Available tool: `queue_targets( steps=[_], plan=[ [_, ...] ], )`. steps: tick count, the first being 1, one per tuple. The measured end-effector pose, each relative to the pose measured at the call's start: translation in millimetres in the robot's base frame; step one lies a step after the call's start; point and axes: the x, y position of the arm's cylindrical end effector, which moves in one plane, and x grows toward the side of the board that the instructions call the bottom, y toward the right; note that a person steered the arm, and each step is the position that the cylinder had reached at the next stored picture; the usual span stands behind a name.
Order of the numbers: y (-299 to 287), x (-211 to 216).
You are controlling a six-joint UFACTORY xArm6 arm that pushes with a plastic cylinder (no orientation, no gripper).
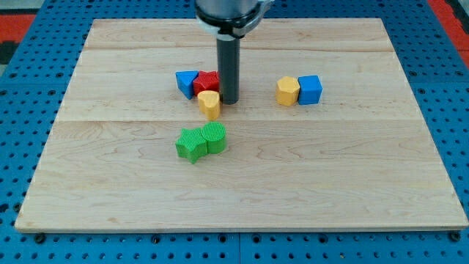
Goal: Separate the yellow hexagon and the blue cube
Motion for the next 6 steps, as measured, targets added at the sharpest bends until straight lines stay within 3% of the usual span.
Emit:
queue_targets(
  steps=[2,3,6],
  plan=[
    [-3.0,38.2],
    [49.1,38.2],
    [127.4,-32.8]
  ],
)
